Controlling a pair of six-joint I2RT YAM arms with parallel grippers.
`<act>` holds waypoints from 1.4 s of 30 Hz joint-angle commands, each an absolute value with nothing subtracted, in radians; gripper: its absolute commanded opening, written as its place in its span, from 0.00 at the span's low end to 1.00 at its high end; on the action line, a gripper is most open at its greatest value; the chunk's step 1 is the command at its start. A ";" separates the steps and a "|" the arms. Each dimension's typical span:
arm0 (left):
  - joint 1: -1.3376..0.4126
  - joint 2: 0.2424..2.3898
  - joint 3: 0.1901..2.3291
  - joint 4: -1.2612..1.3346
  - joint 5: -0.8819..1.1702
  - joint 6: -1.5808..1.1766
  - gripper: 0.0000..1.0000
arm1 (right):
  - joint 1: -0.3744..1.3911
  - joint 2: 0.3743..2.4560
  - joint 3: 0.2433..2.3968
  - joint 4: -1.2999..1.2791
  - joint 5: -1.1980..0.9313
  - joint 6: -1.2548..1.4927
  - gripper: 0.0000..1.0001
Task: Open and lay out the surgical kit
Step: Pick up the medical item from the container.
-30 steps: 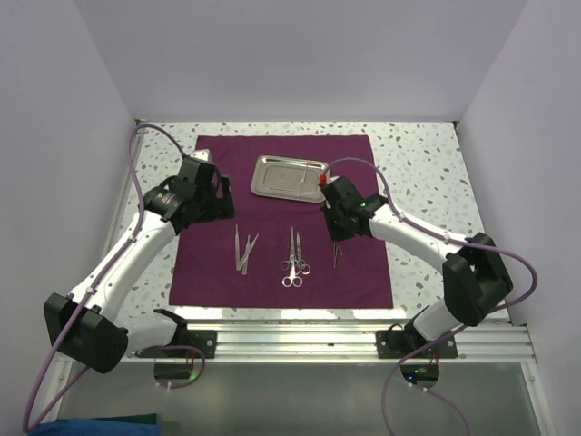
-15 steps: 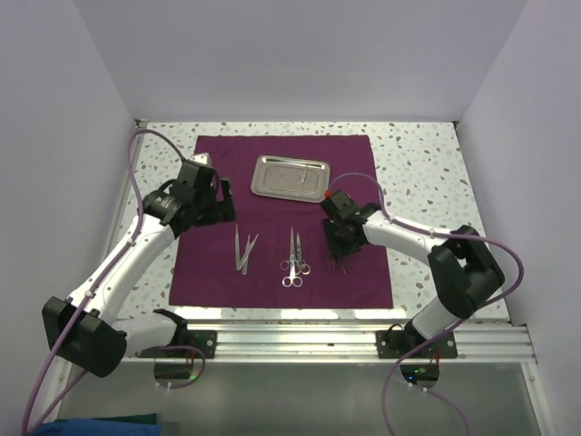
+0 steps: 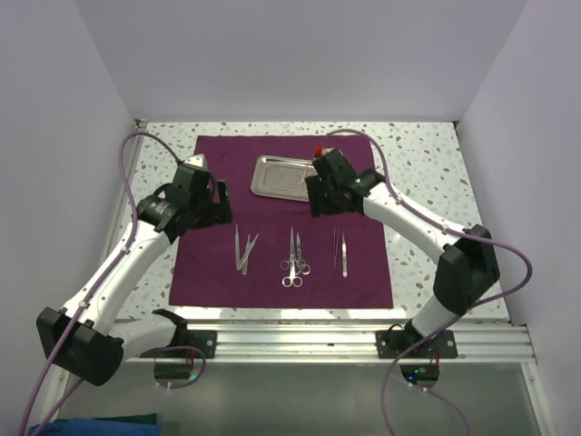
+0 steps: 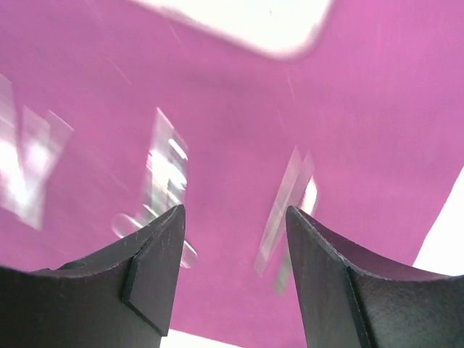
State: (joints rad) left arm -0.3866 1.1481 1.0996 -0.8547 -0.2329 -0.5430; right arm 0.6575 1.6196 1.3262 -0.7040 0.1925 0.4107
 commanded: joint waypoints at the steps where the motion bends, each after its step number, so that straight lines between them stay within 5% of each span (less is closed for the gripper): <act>1: -0.379 1.141 1.115 -0.850 -0.262 -0.543 1.00 | 0.646 1.721 1.504 -0.703 0.213 0.380 0.62; 17: -0.379 1.058 1.081 -0.888 -0.287 -0.531 0.99 | 0.554 2.506 2.442 -0.839 0.288 0.423 0.61; 30: -0.377 1.048 1.081 -0.896 -0.317 -0.434 1.00 | 0.525 2.649 2.499 -0.788 0.290 0.491 0.59; 31: -0.377 1.049 1.081 -0.896 -0.318 -0.430 0.99 | 0.523 2.652 2.494 -0.784 0.287 0.497 0.57; 35: -0.377 1.057 1.075 -0.887 -0.316 -0.419 1.00 | 0.529 2.666 2.474 -0.779 0.270 0.521 0.21; 39: -0.377 1.060 1.072 -0.882 -0.305 -0.414 1.00 | 0.531 2.675 2.467 -0.782 0.262 0.531 0.02; 42: -0.379 1.060 1.069 -0.884 -0.307 -0.410 1.00 | 0.532 2.677 2.473 -0.772 0.264 0.529 0.00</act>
State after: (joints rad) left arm -0.3862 1.0649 1.0801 -0.8883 -0.2966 -0.4385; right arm 0.5205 2.6377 2.4641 -0.7879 0.2901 0.5014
